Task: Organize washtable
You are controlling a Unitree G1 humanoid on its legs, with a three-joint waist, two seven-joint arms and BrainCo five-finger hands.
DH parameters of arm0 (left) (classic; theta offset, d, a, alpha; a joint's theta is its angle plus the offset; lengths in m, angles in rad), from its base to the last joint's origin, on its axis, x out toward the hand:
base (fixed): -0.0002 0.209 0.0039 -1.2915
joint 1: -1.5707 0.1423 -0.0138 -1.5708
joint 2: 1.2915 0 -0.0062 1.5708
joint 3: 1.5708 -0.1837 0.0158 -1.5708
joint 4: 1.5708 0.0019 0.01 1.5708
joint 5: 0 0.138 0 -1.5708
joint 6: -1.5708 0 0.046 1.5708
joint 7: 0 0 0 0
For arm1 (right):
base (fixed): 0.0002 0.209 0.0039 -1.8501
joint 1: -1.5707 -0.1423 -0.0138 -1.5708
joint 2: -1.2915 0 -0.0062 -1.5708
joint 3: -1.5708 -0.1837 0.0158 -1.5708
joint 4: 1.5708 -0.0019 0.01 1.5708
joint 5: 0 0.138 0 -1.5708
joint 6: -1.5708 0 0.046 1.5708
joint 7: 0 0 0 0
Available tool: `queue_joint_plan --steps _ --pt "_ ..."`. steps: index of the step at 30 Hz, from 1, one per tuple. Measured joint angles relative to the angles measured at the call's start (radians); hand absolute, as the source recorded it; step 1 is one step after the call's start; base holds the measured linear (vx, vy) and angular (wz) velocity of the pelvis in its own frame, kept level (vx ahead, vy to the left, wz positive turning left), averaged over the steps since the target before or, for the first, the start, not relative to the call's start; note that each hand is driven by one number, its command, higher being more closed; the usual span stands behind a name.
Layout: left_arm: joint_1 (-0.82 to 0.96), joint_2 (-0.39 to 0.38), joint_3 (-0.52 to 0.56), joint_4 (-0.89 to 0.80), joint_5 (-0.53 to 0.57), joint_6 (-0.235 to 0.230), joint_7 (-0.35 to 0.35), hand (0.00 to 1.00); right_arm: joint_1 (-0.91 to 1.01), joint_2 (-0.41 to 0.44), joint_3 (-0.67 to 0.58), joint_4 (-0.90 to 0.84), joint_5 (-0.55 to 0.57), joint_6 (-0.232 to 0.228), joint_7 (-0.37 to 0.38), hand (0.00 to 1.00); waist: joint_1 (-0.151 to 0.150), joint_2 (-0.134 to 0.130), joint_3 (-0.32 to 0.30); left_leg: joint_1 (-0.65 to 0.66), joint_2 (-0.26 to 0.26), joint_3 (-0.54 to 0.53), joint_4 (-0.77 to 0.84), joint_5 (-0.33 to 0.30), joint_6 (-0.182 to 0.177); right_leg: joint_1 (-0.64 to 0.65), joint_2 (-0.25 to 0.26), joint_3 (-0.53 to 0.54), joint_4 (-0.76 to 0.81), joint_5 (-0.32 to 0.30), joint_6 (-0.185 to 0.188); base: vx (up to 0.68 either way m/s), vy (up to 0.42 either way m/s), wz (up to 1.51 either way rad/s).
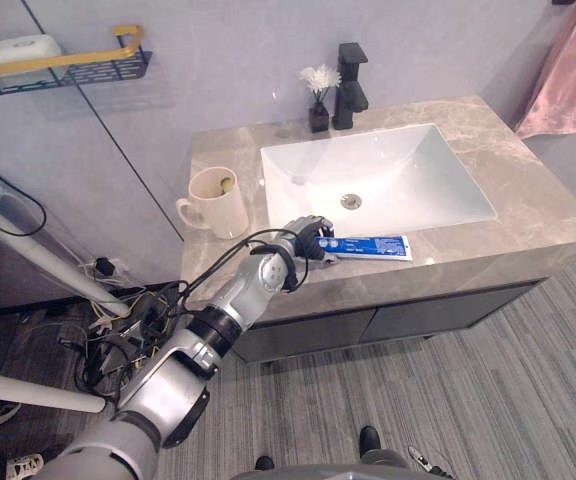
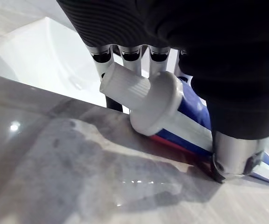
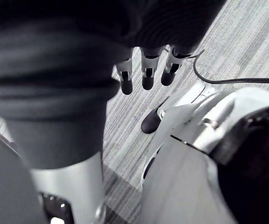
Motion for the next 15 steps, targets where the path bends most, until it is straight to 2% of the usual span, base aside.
queue_joint_plan --steps 5,12,15 --pt "-0.03 -0.013 0.008 0.028 0.002 0.004 0.004 1.0 -0.005 0.001 -0.004 0.0 0.0 0.0 0.0 0.0 -0.019 0.001 0.001 0.002 0.0 0.005 -0.003 0.0 0.0 -0.003 0.0 0.0 0.002 0.0 0.0 0.04 -0.003 -0.03" --pt "-0.034 -0.029 0.011 0.028 0.021 0.004 0.011 1.0 -0.009 0.007 -0.01 0.0 0.004 0.0 0.0 0.0 -0.021 0.001 0.006 0.005 -0.001 0.006 -0.006 0.0 0.0 -0.001 0.0 -0.002 0.003 0.0 0.001 0.01 0.0 0.0" --pt "-0.035 -0.03 0.011 0.026 0.049 0.01 0.014 1.0 -0.011 0.007 -0.014 0.0 0.039 -0.001 -0.001 0.0 -0.021 0.001 0.022 0.011 -0.001 0.006 -0.003 0.0 0.0 0.008 0.0 -0.002 0.001 0.0 0.001 0.0 0.0 0.0"
